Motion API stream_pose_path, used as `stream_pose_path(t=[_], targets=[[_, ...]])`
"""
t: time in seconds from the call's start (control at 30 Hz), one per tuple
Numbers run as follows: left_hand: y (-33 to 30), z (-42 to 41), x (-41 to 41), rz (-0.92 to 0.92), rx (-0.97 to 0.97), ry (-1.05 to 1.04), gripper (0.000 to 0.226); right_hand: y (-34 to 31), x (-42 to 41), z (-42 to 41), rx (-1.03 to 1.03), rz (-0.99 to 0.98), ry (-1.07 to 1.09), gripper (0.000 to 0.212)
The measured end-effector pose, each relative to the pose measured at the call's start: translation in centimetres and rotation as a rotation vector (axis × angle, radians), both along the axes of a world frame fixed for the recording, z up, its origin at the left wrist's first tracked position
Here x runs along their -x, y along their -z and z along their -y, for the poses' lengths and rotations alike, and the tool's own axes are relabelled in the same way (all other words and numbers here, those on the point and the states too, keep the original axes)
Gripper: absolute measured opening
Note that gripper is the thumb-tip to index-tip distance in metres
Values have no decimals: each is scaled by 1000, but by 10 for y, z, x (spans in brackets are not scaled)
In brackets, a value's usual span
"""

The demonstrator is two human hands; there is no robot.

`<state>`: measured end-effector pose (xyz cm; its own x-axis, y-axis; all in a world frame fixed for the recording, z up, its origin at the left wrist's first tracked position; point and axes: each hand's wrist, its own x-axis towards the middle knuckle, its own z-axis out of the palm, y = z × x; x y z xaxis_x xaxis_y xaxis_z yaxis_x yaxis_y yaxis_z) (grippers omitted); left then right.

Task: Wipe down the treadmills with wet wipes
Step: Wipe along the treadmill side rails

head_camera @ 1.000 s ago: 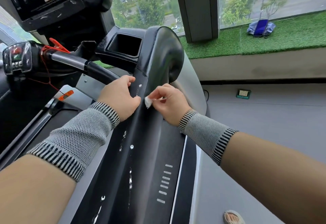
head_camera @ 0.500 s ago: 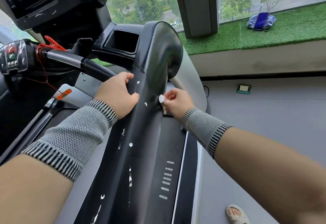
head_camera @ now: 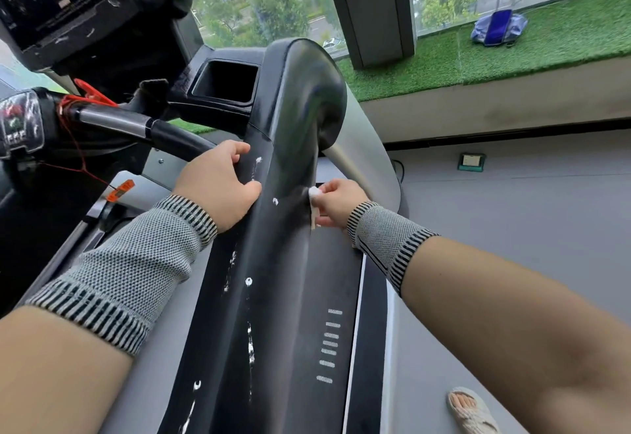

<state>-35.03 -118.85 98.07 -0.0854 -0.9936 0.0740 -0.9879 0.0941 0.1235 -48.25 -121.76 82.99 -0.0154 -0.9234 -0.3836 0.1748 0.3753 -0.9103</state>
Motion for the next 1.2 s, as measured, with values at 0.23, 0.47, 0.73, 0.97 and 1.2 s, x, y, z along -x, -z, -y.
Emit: stream_pose_path(t=[0.23, 0.47, 0.73, 0.97, 1.2], targets=[[1, -1, 0, -12, 2, -5, 58, 1, -1, -26, 20, 33, -192, 20], [-1, -3, -1, -66, 1, -5, 59, -15, -7, -19, 262, -154, 24, 17], [-4, -11, -4, -132, -5, 2, 62, -35, -12, -22, 350, -48, 94, 20], [-12, -25, -13, -178, -22, 6, 57, -44, -16, -44, 522, -115, -22, 18], [-8, -31, -12, -186, -66, 21, 63, -53, -19, -21, 470, -132, 122, 20]])
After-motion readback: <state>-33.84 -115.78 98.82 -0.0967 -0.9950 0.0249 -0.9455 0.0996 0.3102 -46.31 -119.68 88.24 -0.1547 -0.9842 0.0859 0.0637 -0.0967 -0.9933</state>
